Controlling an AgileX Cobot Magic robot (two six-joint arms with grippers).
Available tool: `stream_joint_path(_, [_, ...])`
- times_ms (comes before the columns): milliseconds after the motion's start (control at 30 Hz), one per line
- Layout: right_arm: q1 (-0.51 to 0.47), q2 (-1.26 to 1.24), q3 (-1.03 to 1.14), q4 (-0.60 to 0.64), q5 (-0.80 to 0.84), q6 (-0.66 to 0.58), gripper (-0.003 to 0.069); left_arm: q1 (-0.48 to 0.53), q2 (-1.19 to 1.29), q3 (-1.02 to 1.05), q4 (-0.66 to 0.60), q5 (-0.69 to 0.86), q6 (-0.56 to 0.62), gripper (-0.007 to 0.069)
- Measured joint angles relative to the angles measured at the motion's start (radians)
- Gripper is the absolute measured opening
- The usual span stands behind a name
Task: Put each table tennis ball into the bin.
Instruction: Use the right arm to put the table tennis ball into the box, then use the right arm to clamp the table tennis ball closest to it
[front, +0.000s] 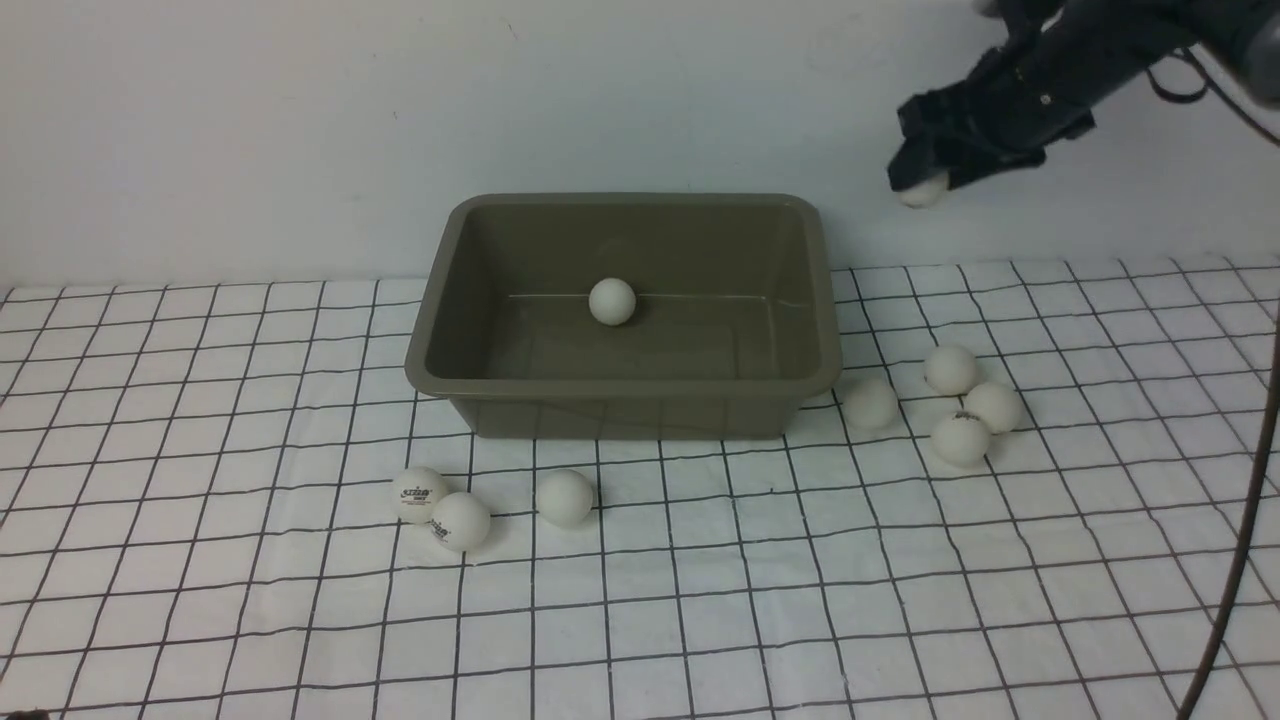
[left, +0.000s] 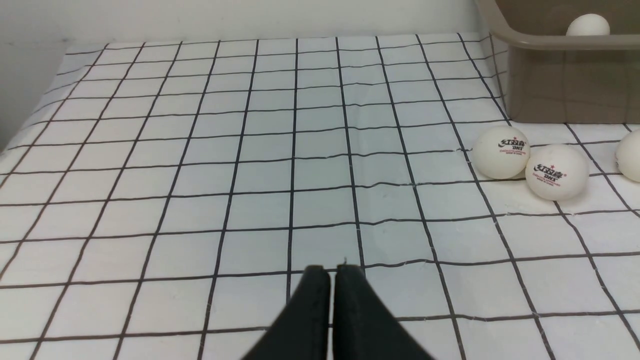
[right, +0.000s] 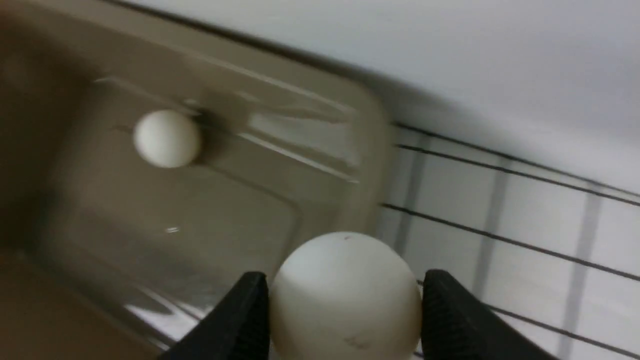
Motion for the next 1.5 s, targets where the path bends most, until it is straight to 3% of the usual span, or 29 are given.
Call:
stream_joint_path(433, [0.203,0.034,0.000,-0.064,0.004,-0.026,0.0356,0.000,0.000,0.000,0.000,0.000,0.000,-0.0004])
stream_joint_path(633, [0.235,0.100,0.000,-0.105,0.005,-0.029,0.0356,0.000,0.000,0.000,0.000,0.000,0.000,-0.0004])
stream_joint_path(800, [0.235,0.122,0.009,-0.108,0.005,-0.045,0.0374,0.000,0.000,0.000,0.000,0.000,0.000,-0.0004])
stream_joint_path(967, [0.235,0.123,0.015,-0.108,0.005,-0.050,0.0463,0.000,0.000,0.000,0.000,0.000,0.000,-0.0004])
stream_joint_path(1200, [0.230,0.077,0.015,-0.117,0.006,-0.050,0.0476,0.000,0.000,0.000,0.000,0.000,0.000,-0.0004])
stream_joint_path(1500, [0.077,-0.127,0.110,-0.258,0.005,0.042,0.0476,0.000,0.000,0.000,0.000,0.000,0.000,-0.0004])
